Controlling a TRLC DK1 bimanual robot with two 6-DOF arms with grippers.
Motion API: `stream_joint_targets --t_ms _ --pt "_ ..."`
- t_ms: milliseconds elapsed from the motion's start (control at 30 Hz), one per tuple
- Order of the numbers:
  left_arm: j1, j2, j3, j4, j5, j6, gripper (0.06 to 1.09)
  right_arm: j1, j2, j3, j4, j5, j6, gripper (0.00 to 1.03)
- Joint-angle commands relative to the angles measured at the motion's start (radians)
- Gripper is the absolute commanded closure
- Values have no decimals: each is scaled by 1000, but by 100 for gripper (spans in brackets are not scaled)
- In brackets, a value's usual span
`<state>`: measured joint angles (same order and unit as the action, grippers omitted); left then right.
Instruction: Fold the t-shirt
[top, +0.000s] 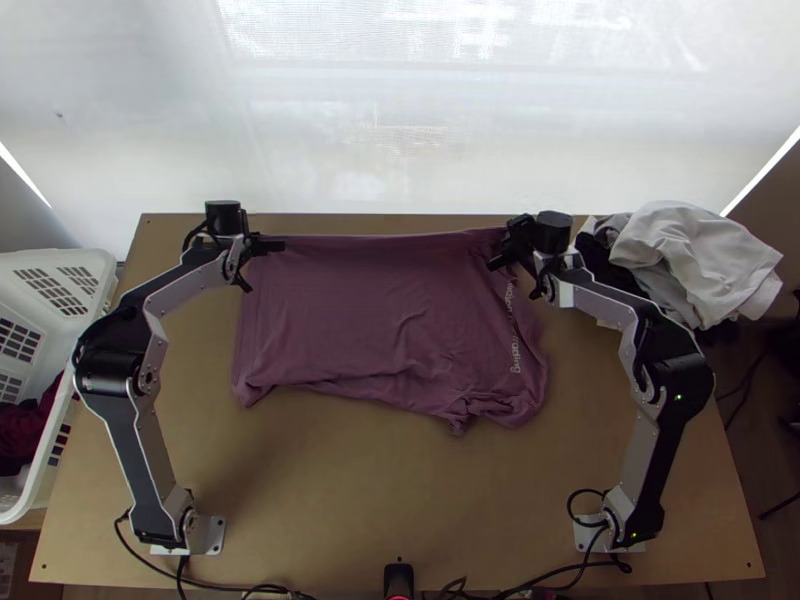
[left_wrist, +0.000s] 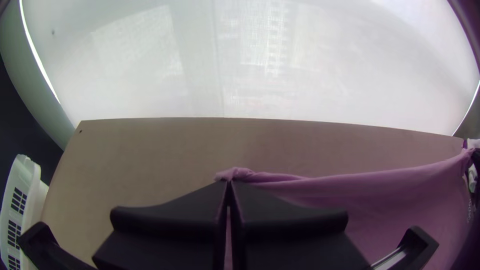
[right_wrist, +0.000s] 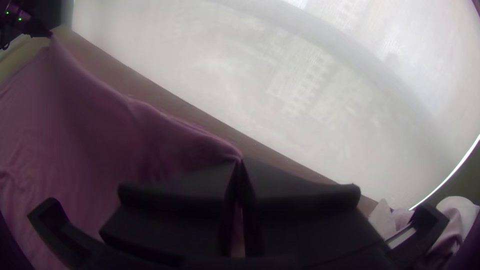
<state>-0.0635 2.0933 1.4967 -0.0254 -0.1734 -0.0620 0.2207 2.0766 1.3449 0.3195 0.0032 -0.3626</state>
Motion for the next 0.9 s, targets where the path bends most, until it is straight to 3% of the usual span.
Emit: stream_joint_targets --t_ms 0,867 --pt "-2 -95 -135 32 0 -9 105 19 -75 -112 27 1 25 100" --pt "-7 -349 -484 81 0 -15 105 45 -377 -474 53 14 60 100"
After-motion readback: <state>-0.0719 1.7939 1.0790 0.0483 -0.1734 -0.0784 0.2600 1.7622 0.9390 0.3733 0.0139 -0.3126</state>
